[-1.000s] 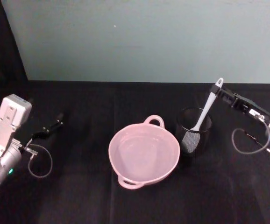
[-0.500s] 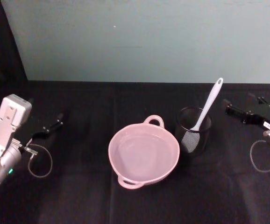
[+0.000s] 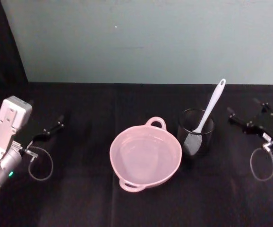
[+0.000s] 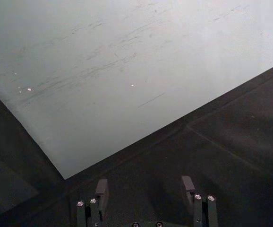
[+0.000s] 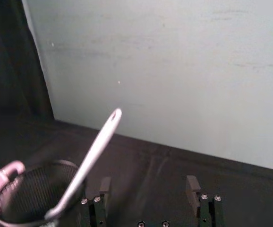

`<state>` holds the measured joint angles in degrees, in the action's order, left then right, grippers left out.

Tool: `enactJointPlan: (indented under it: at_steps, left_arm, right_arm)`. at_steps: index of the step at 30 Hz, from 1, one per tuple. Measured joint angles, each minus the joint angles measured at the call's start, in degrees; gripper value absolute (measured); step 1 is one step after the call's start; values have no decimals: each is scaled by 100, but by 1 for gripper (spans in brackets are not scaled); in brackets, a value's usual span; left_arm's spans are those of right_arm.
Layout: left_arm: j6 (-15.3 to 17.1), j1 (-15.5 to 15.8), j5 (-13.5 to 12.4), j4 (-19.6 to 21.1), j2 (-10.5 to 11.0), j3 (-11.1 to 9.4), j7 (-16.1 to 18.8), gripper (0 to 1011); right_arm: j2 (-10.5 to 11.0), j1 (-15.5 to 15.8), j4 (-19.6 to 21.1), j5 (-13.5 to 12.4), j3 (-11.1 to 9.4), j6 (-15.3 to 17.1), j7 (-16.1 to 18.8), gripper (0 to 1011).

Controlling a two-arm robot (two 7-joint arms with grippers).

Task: Use the one hand to pick up the spoon and stir the clear water in the bowl.

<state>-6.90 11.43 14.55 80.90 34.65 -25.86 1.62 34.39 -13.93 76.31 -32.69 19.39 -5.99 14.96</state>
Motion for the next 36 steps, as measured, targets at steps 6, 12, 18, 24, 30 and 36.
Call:
enactJointPlan:
  at_steps: [6, 12, 18, 24, 30, 36]
  left_arm:
    - [0, 0, 0, 0, 0, 0, 0, 1005]
    - [0, 0, 0, 0, 0, 0, 0, 1005]
    - [0, 0, 0, 0, 0, 0, 0, 1005]
    - [0, 0, 0, 0, 0, 0, 0, 1005]
    - [0, 0, 0, 0, 0, 0, 0, 1005]
    - [0, 0, 0, 0, 0, 0, 0, 1005]
  right_arm:
    - [-123, -67, -287, 407, 139, -123, -39, 1003]
    - [-188, -52, -308, 725, 176, -92, -255, 1002]
    - [-221, -13, -198, 967, 149, 30, -509, 1003]
    - [-227, -3, -171, 1007, 143, 77, -577, 1003]
    - [-226, -11, -193, 975, 143, 50, -537, 1003]
    - [-223, -15, -205, 958, 144, 31, -504, 1002]
